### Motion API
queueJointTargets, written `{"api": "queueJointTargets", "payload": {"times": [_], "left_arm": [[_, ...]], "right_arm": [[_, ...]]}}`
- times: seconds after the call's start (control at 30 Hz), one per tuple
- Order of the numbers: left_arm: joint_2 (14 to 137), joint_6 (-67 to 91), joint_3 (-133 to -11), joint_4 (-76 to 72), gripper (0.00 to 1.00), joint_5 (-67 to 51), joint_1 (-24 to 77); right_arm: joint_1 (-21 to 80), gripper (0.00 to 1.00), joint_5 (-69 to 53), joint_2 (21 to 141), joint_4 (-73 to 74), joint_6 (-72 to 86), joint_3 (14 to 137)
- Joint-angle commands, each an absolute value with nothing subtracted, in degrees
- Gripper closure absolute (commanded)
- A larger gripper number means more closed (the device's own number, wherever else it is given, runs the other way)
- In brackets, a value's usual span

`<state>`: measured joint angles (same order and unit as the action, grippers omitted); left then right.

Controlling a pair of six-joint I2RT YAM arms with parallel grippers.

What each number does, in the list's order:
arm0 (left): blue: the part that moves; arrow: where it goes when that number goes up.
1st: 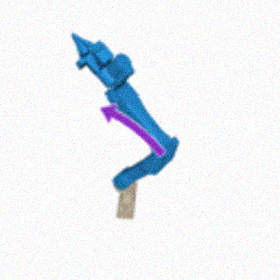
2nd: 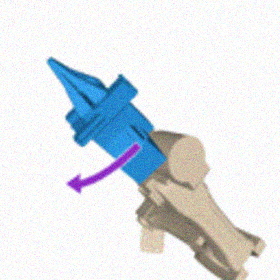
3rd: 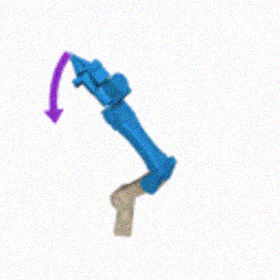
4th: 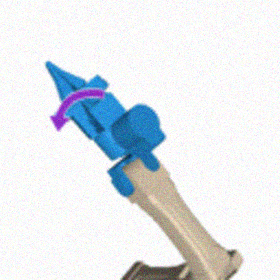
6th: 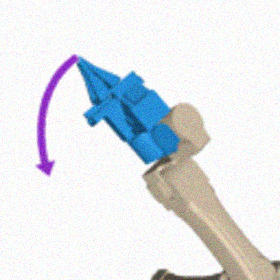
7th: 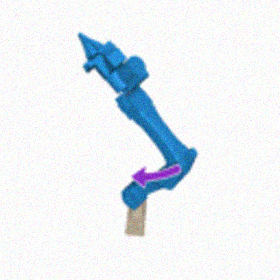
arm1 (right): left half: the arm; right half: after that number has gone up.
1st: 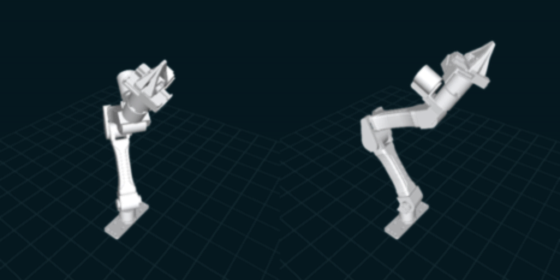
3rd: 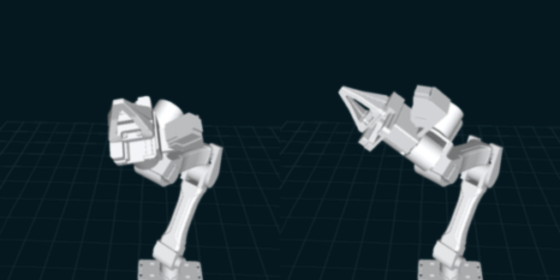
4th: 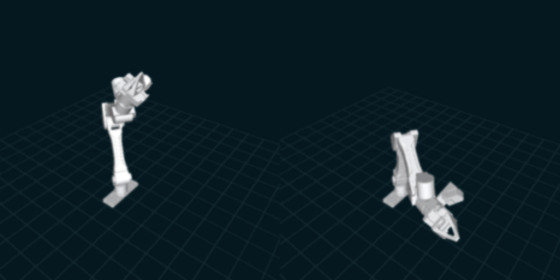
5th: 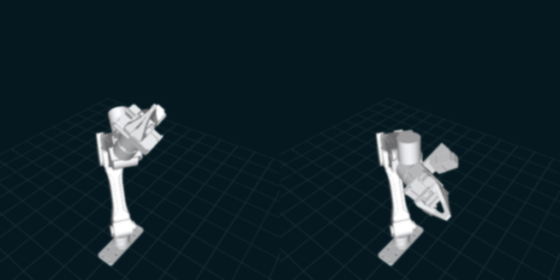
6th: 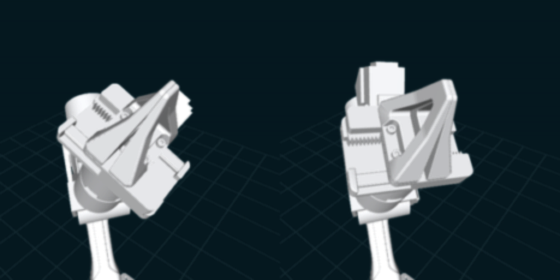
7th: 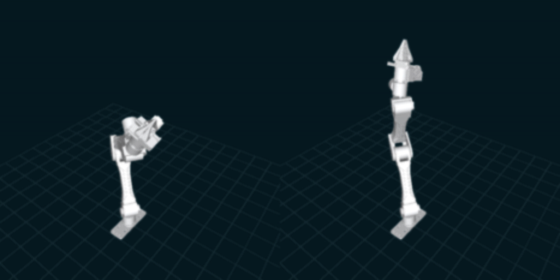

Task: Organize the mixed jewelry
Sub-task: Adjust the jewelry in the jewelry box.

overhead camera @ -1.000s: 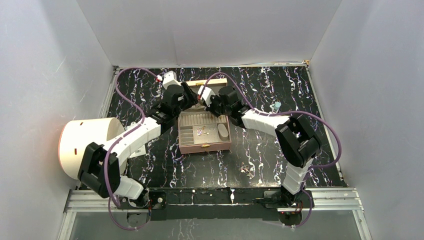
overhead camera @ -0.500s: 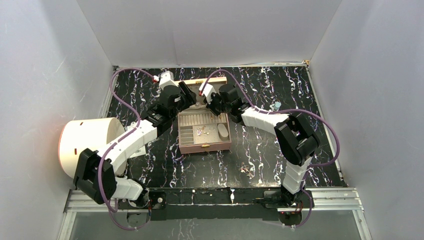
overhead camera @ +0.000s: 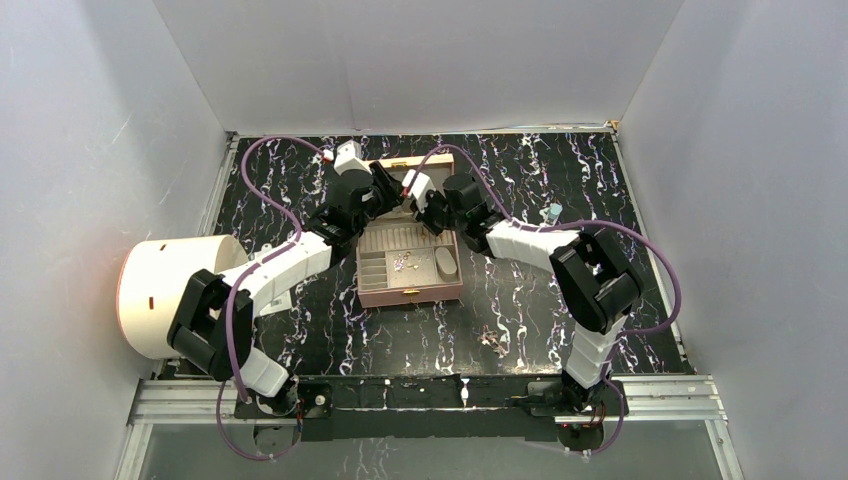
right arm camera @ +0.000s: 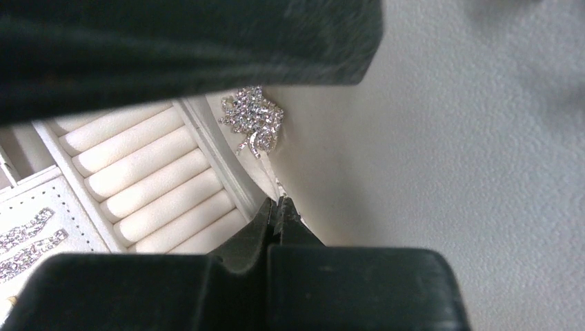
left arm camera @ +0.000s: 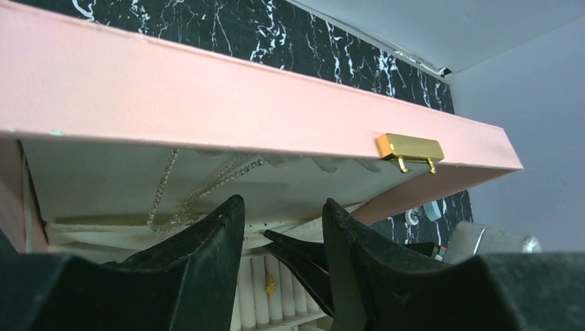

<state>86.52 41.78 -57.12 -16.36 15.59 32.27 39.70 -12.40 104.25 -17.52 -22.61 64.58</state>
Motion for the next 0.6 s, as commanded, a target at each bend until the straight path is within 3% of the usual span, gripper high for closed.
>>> {"api": "queueJointTargets", "payload": {"times": [0.0,0.33,0.57], "left_arm": [[85.12,41.91,-56.99,-20.36,0.58,17.72,32.43],[90.94,40.97,-60.31,-21.01,0.59,19.13,32.43],[91.59,40.47,-60.99,-20.53,0.59,20.25,32.41]], "right_arm": [[41.33,1.0,-18.14,101.86,-19.25,-20.07,61.84],[42.24,1.0,-19.39,99.52,-25.21,-23.0,56.64],[46.99,1.0,-12.59,98.79,-29.58,-32.42,51.01]]}}
